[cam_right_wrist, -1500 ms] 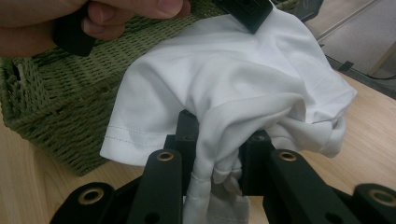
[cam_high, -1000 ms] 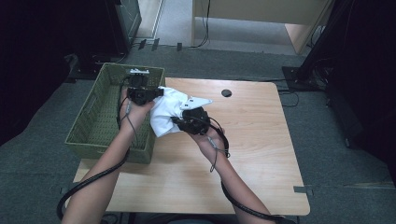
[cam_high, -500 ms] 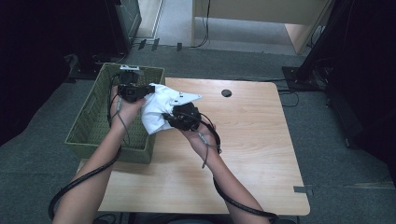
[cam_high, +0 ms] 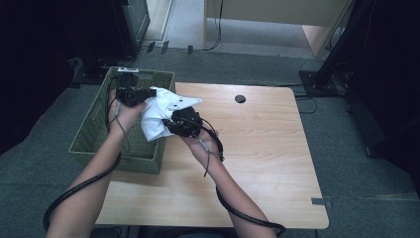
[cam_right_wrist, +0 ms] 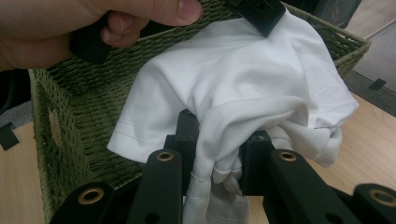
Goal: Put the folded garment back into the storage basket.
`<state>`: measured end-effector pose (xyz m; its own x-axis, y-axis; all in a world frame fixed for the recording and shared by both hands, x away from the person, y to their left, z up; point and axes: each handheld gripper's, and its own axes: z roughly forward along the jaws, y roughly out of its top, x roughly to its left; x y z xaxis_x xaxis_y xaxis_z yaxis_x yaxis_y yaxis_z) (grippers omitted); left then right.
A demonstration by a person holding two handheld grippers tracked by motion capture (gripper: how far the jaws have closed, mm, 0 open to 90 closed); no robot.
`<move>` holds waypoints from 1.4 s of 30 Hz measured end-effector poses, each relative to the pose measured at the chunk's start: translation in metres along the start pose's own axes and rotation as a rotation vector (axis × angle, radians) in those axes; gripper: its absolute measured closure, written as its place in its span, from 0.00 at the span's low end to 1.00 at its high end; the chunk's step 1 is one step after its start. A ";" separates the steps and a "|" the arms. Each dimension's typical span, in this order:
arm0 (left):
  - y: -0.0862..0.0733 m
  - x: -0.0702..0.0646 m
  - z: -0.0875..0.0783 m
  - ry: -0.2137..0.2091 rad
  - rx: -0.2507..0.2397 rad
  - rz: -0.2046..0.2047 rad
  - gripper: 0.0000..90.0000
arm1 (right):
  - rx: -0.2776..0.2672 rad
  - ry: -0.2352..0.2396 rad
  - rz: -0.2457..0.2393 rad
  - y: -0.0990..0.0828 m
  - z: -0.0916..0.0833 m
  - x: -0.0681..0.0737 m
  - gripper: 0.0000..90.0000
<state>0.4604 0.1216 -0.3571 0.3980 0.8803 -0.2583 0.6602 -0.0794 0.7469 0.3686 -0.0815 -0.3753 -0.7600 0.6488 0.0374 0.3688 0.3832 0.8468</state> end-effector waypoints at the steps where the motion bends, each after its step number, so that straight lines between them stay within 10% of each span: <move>1: 0.000 0.002 -0.001 0.001 0.001 -0.001 0.89 | 0.000 -0.001 -0.001 0.001 0.002 0.001 0.83; 42: -0.007 0.066 -0.010 0.084 -0.022 -0.017 0.89 | -0.003 0.035 -0.003 0.019 0.075 0.031 0.83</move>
<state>0.4753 0.1851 -0.3733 0.3315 0.9175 -0.2197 0.6519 -0.0545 0.7563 0.3920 -0.0044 -0.3982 -0.7791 0.6246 0.0535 0.3651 0.3827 0.8487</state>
